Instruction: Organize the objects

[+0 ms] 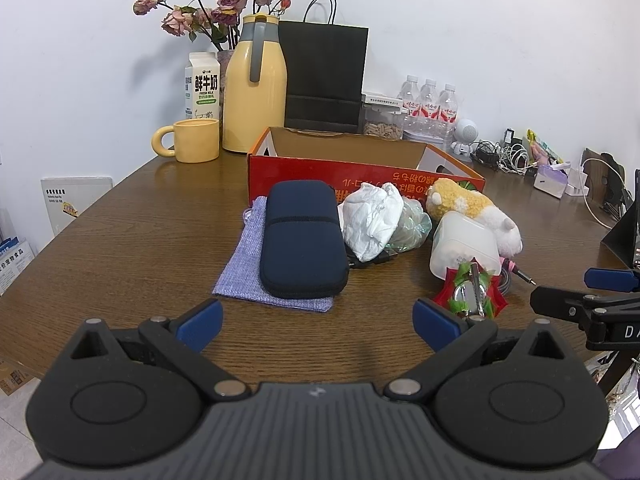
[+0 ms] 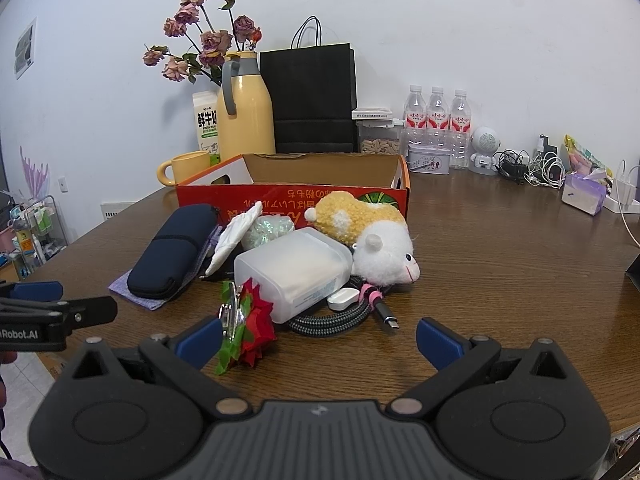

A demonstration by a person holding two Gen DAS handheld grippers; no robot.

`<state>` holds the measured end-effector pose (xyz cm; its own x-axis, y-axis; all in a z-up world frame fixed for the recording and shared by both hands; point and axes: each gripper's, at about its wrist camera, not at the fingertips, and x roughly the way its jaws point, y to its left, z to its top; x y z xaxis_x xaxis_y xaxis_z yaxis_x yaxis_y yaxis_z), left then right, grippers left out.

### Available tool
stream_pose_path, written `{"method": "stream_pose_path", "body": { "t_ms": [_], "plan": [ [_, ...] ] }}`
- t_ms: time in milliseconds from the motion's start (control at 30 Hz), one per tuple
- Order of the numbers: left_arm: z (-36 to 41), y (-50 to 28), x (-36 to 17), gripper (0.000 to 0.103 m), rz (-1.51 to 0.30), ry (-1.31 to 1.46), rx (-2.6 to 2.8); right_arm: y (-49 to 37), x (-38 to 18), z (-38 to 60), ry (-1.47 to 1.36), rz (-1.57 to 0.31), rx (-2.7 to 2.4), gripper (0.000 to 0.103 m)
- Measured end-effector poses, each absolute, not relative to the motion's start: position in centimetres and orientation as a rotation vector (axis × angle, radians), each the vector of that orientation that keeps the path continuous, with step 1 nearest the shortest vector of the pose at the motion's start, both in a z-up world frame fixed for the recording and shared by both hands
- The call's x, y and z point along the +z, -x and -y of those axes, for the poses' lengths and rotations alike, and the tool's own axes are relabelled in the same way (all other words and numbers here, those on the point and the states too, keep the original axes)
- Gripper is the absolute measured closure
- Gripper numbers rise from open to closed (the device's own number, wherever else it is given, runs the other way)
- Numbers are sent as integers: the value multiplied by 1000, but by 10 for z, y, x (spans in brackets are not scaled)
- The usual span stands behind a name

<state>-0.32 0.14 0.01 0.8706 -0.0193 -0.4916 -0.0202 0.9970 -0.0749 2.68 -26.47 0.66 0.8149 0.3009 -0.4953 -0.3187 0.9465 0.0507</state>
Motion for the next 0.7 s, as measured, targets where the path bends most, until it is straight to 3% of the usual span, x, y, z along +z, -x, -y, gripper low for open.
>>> {"method": "stream_pose_path", "body": {
  "t_ms": [700],
  "plan": [
    [-2,4,-1,0,-513,78,-1,-26,6,264,35,-522,330,0]
  ]
}}
